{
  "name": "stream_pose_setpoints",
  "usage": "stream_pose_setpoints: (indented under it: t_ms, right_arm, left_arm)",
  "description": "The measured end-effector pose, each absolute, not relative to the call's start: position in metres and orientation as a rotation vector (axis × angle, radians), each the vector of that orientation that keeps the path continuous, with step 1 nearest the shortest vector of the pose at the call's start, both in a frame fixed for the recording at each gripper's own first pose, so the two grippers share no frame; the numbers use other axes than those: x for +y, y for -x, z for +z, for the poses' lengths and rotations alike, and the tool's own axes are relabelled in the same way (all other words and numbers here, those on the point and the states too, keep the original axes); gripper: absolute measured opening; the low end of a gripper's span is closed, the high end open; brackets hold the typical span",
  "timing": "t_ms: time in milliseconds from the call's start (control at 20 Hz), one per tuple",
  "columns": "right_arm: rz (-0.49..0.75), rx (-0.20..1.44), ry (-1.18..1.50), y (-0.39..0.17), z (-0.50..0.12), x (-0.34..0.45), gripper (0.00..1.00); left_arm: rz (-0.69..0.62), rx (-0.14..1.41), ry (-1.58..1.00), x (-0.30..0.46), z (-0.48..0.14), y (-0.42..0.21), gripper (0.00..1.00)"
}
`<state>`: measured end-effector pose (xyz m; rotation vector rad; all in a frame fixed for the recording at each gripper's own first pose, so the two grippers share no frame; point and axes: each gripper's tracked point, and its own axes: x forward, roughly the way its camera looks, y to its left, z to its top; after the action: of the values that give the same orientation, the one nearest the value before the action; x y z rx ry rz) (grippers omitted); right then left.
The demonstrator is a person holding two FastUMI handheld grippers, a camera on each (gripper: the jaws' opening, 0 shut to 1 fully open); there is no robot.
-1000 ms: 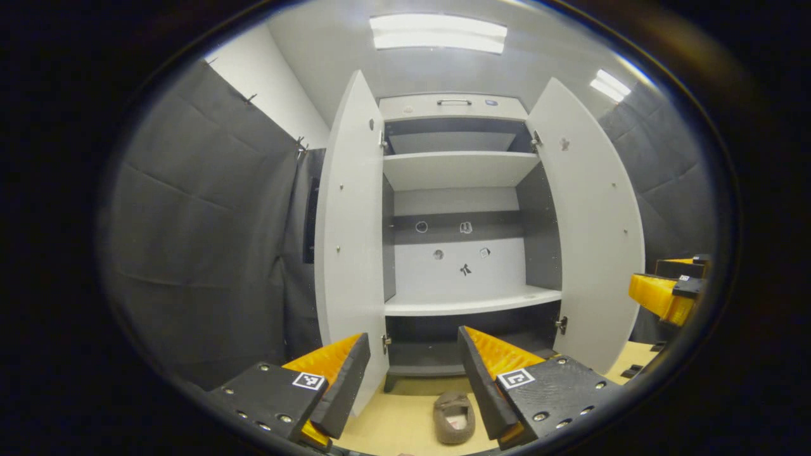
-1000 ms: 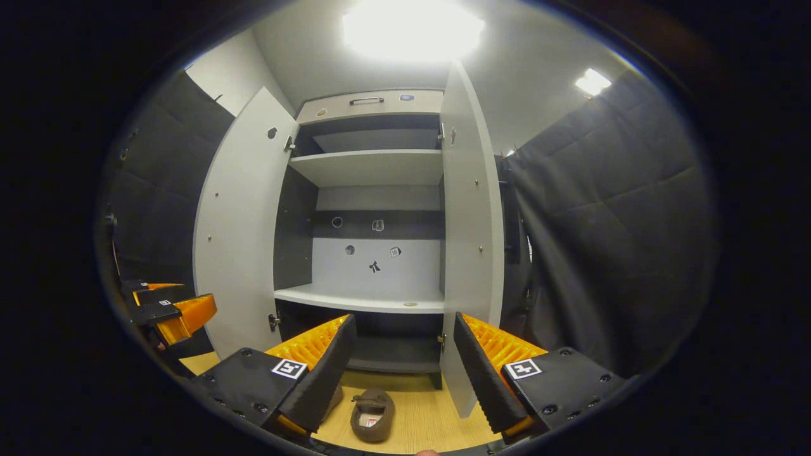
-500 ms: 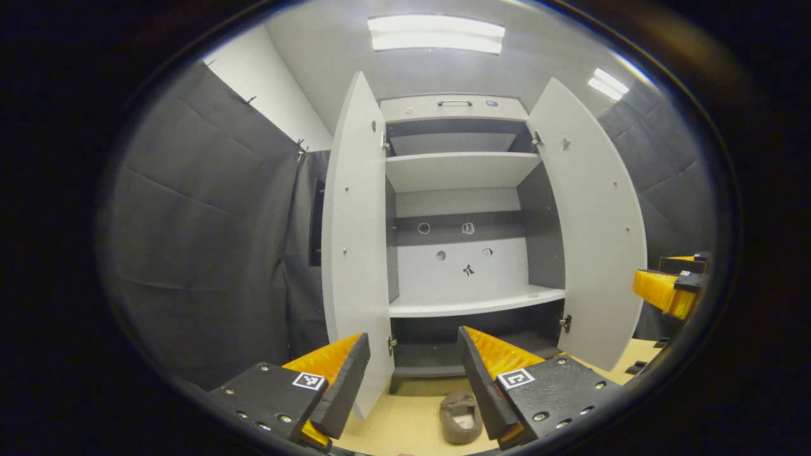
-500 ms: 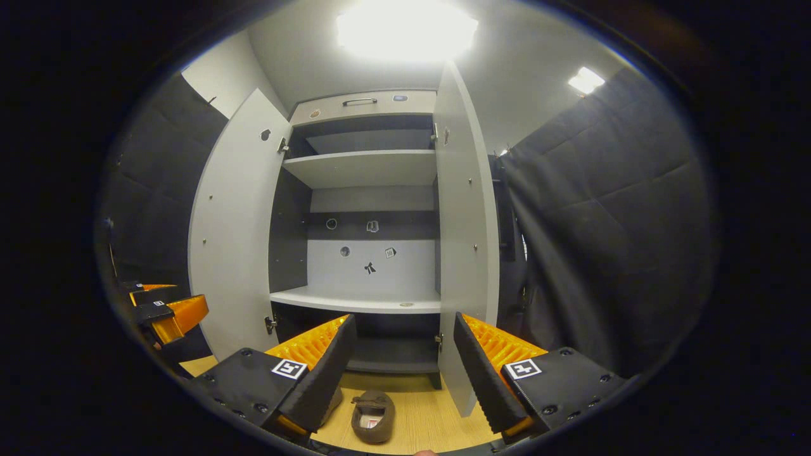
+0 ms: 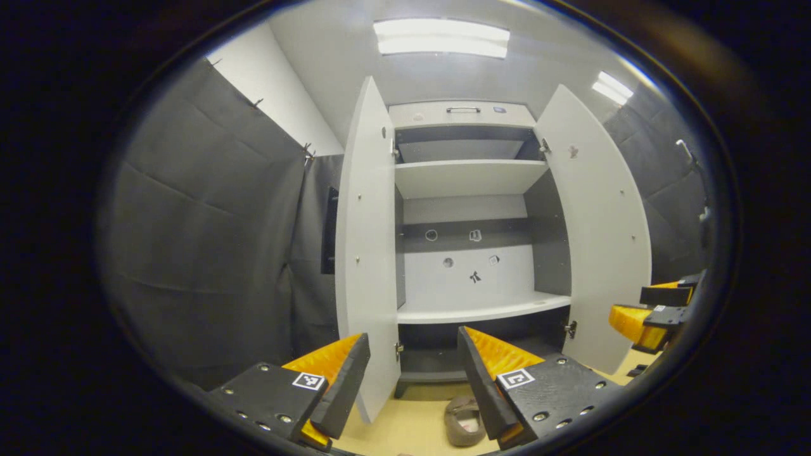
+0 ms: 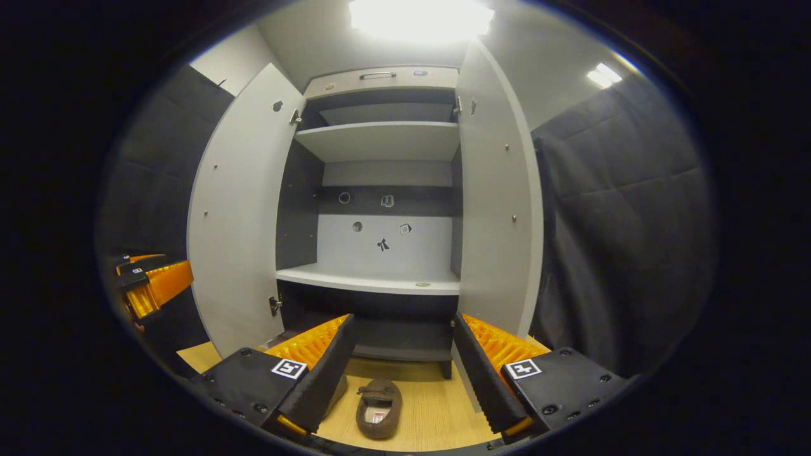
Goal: Grab one shoe with the right hand and put it into the shoe cabinet, grab the other shoe with the left hand and put it into the shoe cabinet; then close the right door with the right hand and the left door with the left hand.
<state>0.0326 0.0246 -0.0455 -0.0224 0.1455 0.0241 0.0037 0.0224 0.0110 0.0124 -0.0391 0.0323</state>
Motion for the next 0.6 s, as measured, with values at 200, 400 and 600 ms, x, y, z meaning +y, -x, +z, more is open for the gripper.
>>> stream_pose_setpoints:
  t_ms: [200,400,600]
  right_arm:
    - [0.073,0.247,0.023,-0.06,-0.089,0.044,0.98]
    - [0.112,0.383,0.038,-0.079,-0.14,0.056,0.98]
    - [0.158,0.51,0.041,-0.087,-0.187,0.068,0.98]
  left_arm:
    - [0.051,-0.031,-0.023,0.031,0.006,-0.019,0.82]
    - [0.059,-0.009,-0.015,0.033,-0.007,-0.033,0.82]
    - [0.058,0.016,-0.013,0.032,-0.019,-0.046,0.82]
